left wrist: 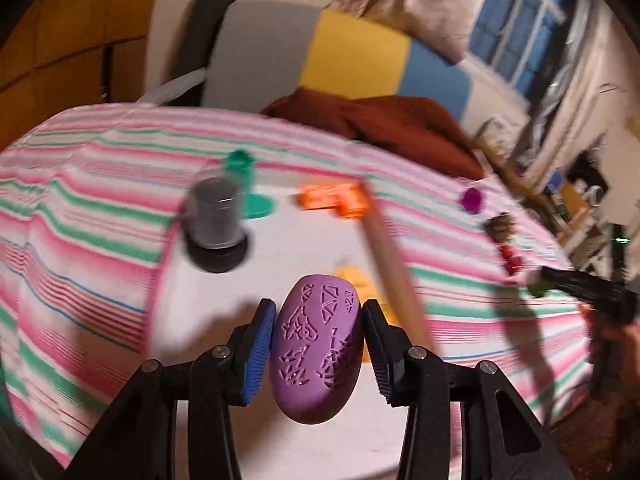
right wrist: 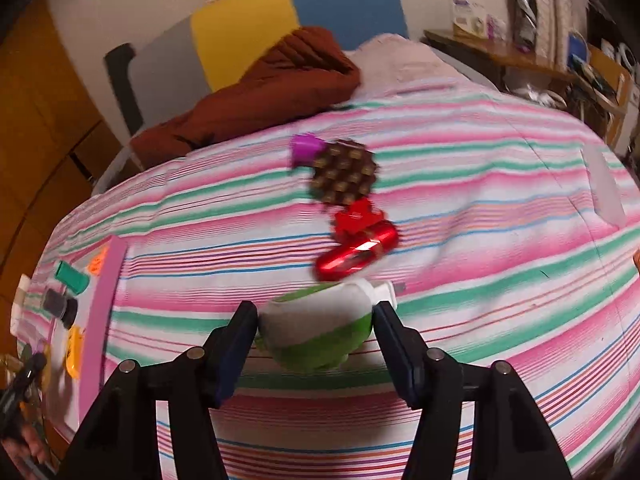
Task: Organize rigid objects
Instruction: 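Lower the purple oval soap into the tray and open the left tool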
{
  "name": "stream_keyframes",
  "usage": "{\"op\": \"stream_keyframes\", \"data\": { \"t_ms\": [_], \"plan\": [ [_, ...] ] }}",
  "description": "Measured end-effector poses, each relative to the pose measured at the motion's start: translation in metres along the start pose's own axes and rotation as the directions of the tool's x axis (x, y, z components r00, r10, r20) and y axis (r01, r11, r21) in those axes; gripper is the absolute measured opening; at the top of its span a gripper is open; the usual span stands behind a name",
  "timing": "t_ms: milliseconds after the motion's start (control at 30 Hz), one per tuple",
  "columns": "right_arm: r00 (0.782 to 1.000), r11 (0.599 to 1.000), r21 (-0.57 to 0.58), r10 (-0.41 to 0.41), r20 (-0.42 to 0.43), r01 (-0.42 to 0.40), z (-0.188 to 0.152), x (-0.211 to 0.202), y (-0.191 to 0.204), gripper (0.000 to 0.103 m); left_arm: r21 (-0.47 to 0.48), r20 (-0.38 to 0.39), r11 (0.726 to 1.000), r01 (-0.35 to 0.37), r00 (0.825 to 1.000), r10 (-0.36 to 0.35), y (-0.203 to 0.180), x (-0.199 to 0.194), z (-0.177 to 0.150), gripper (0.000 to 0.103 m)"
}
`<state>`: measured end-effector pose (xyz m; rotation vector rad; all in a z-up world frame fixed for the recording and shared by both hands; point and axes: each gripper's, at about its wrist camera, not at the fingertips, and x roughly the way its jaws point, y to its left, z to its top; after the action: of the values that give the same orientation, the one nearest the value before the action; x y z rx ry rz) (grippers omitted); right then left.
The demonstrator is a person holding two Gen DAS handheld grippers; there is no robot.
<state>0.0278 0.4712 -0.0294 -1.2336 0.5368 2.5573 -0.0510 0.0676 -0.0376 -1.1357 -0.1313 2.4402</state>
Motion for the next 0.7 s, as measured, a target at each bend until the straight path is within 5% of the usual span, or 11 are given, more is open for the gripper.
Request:
{"op": "stream_keyframes", "data": {
  "t_ms": [267,333,400,700],
  "plan": [
    [1.0,0.987,-0.161,0.011,0.007,-0.01,-0.015,0.0,0.056,0.059,-0.033,-0.036,0.991,-0.133,0.991,0.132,0.035,0.026,0.004,0.045],
    [1.0,0.986,-0.167,0.01,0.003,-0.01,-0.017,0.0,0.059,0.059,-0.054,-0.022,0.989,-0.134,0.991,0.133,0.039,0.025,0.004,0.051],
    [1.0,0.987,-0.16,0.016,-0.001,-0.016,-0.018,0.0,0.059,0.059,-0.055,0.01,0.99,-0.129,0.992,0.13,0.037,0.019,0.003,0.073],
    [0.997,0.98,-0.18,0.077,-0.021,-0.08,-0.025,-0.002,0.087,0.059,-0.027,0.152,0.995,-0.098,0.983,0.101,0.017,-0.028,-0.026,0.098]
  ]
}}
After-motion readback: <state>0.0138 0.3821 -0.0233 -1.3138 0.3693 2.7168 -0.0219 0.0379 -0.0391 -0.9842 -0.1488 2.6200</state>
